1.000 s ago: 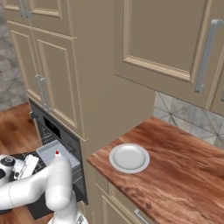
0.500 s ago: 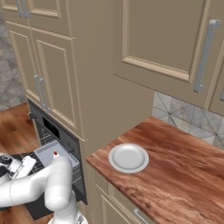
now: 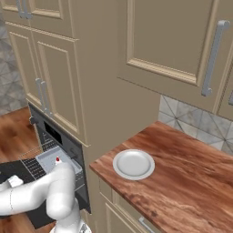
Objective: Take the baked cake out of the oven and place it on the plate for cooling. Then close the oven door.
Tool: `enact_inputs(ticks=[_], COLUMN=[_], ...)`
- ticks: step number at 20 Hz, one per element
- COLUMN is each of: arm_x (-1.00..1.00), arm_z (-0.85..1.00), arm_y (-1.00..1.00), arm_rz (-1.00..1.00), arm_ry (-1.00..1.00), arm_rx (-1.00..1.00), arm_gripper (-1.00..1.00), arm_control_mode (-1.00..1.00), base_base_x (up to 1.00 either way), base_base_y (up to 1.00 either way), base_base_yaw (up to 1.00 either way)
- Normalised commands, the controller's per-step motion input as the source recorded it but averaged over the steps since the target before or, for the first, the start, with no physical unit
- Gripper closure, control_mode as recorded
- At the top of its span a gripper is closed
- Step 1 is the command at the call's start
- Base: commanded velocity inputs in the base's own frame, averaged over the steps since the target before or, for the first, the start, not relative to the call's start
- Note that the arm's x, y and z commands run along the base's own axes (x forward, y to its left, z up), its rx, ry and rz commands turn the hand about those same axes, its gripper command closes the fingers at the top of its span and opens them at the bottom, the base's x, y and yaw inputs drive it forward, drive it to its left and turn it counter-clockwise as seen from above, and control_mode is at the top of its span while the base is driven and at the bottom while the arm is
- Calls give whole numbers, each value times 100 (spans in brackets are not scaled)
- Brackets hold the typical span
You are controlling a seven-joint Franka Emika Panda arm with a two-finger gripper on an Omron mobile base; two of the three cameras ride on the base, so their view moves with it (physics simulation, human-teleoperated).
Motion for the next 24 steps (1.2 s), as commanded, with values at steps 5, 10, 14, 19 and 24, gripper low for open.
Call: enact_inputs(ticks=[5, 10, 14, 19, 24], arm_x=[-86, -11, 20, 1, -49], arm_z=[81, 88, 59, 58, 85], arm_y=[-6, -67, -100, -74, -4], arm_rz=[-1, -6, -5, -5, -9], arm_ry=[1, -5, -13, -24, -53], arm_rx=[6, 14, 29, 30, 21], arm_gripper=[-100, -100, -100, -100, -100], arm_control_mode=[-100, -100, -100, -100, -100], base_base_x=[0, 0, 0, 0, 0], base_base_y=[0, 0, 0, 0, 0], base_base_yaw=[0, 0, 0, 0, 0])
